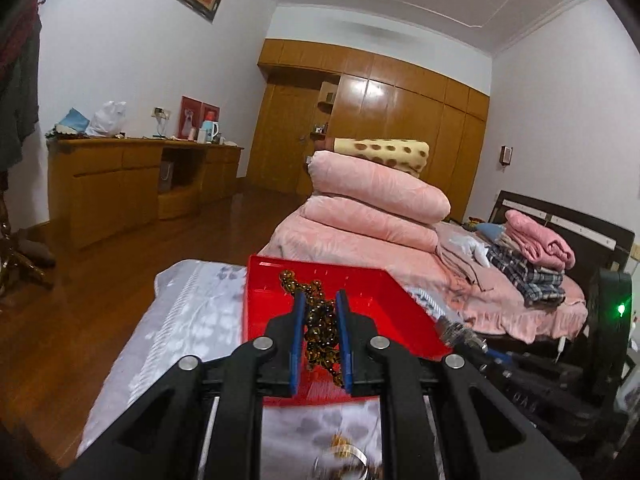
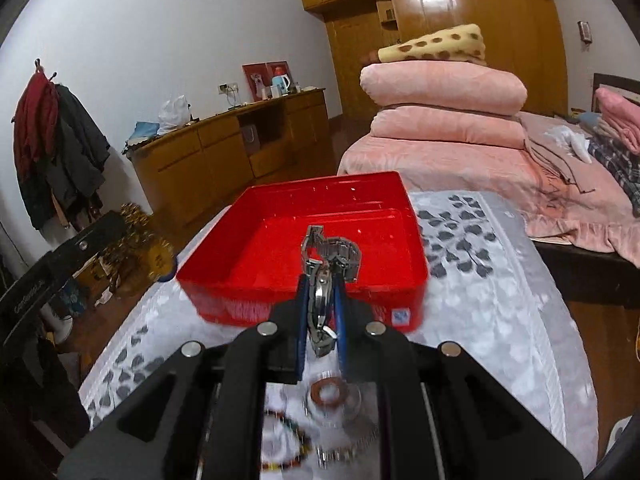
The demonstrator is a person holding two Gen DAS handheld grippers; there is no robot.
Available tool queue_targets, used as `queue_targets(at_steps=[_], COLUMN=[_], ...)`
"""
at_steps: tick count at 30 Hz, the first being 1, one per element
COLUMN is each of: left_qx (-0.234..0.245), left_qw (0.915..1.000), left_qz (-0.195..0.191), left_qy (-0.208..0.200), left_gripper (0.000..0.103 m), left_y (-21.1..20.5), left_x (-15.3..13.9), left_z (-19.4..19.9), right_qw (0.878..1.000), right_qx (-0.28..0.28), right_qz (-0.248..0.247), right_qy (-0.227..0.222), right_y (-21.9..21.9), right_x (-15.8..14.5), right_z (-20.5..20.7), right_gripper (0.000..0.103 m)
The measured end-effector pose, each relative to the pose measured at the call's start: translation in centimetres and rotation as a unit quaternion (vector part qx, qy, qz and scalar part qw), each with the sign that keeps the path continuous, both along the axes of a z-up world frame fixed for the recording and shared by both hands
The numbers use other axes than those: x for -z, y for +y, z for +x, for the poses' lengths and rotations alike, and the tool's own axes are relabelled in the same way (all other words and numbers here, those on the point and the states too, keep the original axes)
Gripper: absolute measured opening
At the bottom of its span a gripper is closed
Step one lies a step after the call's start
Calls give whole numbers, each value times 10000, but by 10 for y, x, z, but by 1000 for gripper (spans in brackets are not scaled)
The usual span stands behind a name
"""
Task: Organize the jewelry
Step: 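Carry the watch and bead strand into the red tin with both grippers, then open both grippers over the tin and withdraw toward the jewelry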
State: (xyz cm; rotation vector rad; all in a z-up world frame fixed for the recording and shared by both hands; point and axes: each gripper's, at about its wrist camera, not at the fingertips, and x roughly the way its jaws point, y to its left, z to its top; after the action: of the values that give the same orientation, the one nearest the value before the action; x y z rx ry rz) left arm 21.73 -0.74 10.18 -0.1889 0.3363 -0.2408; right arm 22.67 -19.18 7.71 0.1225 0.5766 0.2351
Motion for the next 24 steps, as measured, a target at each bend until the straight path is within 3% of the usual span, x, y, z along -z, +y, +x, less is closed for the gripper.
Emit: queue_targets(at_steps=[11,20,23,24], left_qx=[201,131,80,43], left_qw=[9983,9949,9939,9939], left_qz=[-162,-146,-123,-116], left_qy=[517,992,1097,1095], left_gripper=[15,15,16,19], left_y=[-10,-10,-10,-9], left_x=[21,42,44,44], left_z=[74,92,93,93], right_qw=[9993,9979,9981,9983], right_qx=[56,66,84,88], right_qz=[64,-32,-73,-82], right_qy=[351,647,610,576], right_y=[5,8,8,8], right_x=[11,34,34,32], right_z=[70,87,86,86], right_gripper=[11,11,16,23])
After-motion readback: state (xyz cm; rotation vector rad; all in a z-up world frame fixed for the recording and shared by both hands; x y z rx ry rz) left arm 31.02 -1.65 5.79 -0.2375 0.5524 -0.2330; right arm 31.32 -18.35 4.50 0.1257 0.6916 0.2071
